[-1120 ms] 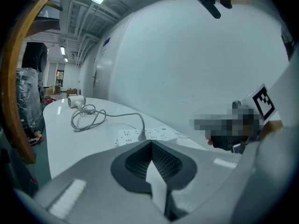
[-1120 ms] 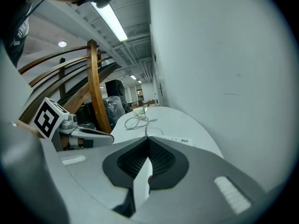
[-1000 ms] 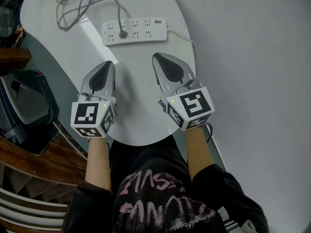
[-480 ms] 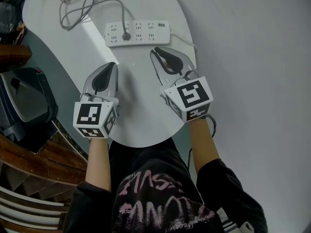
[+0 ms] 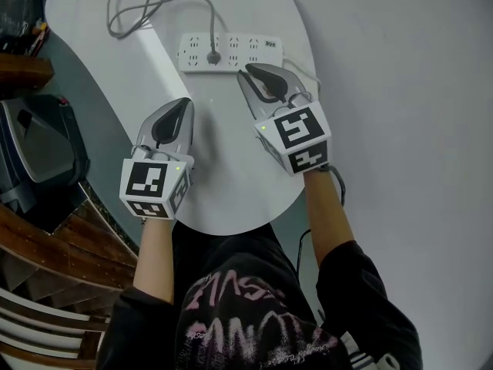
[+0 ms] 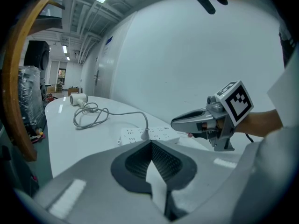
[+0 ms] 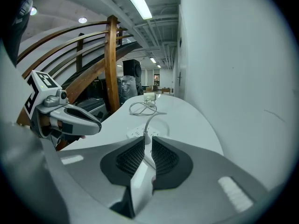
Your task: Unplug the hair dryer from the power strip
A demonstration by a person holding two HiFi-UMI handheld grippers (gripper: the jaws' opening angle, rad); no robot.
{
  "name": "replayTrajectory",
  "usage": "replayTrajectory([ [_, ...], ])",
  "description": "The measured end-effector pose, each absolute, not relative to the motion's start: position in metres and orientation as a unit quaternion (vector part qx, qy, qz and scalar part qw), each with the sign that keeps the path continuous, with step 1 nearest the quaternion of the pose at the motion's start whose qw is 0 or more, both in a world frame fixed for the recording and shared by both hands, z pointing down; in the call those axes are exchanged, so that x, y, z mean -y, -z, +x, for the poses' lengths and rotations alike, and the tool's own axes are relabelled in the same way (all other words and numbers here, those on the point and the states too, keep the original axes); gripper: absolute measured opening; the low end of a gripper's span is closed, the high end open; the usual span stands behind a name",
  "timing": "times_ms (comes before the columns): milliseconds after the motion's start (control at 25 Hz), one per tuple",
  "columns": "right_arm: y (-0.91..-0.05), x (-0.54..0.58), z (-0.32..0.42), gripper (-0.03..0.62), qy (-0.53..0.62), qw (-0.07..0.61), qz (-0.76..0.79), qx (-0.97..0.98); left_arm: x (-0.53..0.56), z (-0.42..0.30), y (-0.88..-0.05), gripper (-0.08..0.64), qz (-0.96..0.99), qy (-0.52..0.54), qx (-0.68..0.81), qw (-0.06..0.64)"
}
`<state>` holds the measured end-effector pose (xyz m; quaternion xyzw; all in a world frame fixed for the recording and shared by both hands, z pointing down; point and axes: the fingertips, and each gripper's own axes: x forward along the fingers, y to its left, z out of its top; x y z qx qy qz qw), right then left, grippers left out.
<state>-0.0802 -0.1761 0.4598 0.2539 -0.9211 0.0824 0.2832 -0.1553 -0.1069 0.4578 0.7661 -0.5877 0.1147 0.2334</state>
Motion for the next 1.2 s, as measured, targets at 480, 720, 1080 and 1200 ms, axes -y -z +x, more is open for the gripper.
replayTrajectory([
  [480,-0.491,0.206,-0.091,0.078,-0.081,0.353,0.223,0.905,0.109,-0.160,-0.461,0.000,0.767,-0.120,0.584,0.236],
  [720,-0.508,0.210,-0.096,0.091,-0.077,0.390,0.217,0.892,0.107,-0.164,-0.464,0.000,0.767,-0.127,0.583,0.237],
  [1080,-0.521,0.213,-0.098,0.109,-0.069,0.446,0.190,0.872,0.109,-0.168,-0.463,0.000,0.769,-0.131,0.580,0.234],
  [1200,-0.525,0.213,-0.097,0.109,-0.065,0.467,0.174,0.865,0.112,-0.169,-0.462,0.000,0.771,-0.131,0.580,0.228],
])
